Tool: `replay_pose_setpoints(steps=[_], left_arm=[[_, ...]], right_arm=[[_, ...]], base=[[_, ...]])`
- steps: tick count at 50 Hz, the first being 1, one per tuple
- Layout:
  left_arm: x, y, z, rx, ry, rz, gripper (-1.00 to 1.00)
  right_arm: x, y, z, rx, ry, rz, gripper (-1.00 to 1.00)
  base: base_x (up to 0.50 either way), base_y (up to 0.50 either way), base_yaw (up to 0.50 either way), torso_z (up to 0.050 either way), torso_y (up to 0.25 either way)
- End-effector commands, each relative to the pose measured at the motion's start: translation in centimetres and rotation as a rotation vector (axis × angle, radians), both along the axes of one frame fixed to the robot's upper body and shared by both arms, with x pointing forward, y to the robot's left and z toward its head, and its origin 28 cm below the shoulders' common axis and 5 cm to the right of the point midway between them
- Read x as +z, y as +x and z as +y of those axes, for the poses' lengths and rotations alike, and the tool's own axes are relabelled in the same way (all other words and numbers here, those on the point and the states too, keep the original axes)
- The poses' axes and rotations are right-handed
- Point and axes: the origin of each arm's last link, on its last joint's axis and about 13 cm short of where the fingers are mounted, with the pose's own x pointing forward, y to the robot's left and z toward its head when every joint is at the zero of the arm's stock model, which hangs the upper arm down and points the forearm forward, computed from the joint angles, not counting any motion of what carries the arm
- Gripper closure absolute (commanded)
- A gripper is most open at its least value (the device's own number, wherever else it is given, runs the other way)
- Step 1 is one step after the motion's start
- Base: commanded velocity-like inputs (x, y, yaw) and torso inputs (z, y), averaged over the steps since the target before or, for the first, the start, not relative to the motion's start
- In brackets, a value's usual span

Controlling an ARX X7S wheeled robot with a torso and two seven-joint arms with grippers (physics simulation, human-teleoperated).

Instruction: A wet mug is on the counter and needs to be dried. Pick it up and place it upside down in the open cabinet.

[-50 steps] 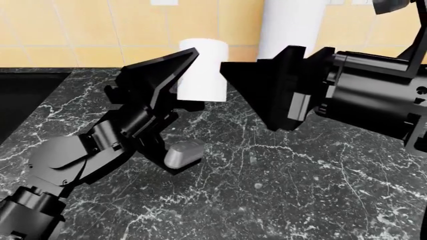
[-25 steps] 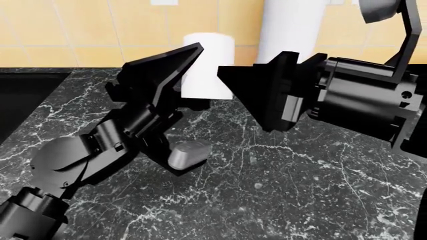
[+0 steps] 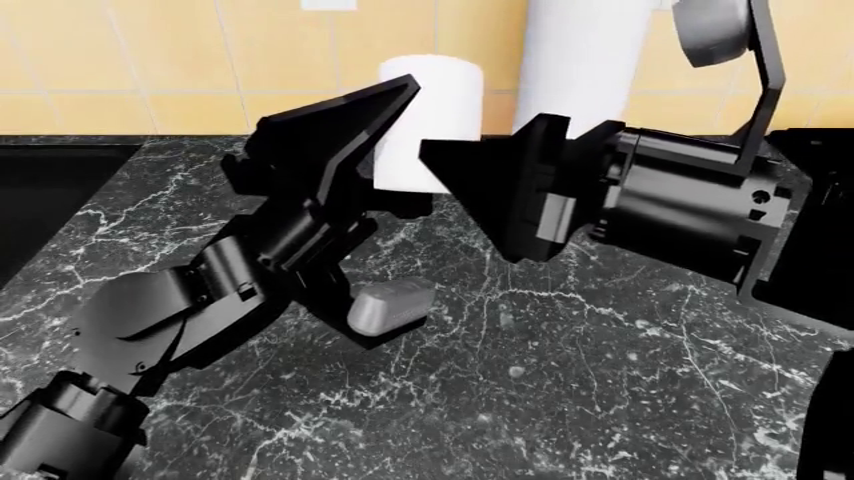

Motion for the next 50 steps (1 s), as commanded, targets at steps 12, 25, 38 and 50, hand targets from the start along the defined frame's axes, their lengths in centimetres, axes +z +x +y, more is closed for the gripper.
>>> replay_pose_setpoints(steps=[12, 25, 38, 50], left_arm=[[0.53, -0.08, -0.24, -0.017, -0.031, 0.013, 1.0], [0.6, -0.22, -0.25, -0.022, -0.035, 0.014, 1.0], [0.29, 0.12, -0.2, -0.016, -0.045, 0.055, -1.0], [0.22, 0.31, -0.17, -0.01, -0.05, 0.071, -1.0]], right_arm=[[-1.26, 0.67, 0.47, 0.001, -0.007, 0.029, 1.0], [-1.27, 0.84, 0.35, -0.031, -0.023, 0.021, 1.0], [-1.02, 1.18, 0.05, -0.094, -0.044, -0.03, 1.0], [-0.5, 1.18, -0.39, -0.12, -0.04, -0.059, 1.0]], base=[[0.0, 0.0, 0.0, 0.0, 0.0], [0.0, 0.0, 0.0, 0.0, 0.001], [0.0, 0.0, 0.0, 0.0, 0.0], [0.0, 0.0, 0.0, 0.001, 0.0]])
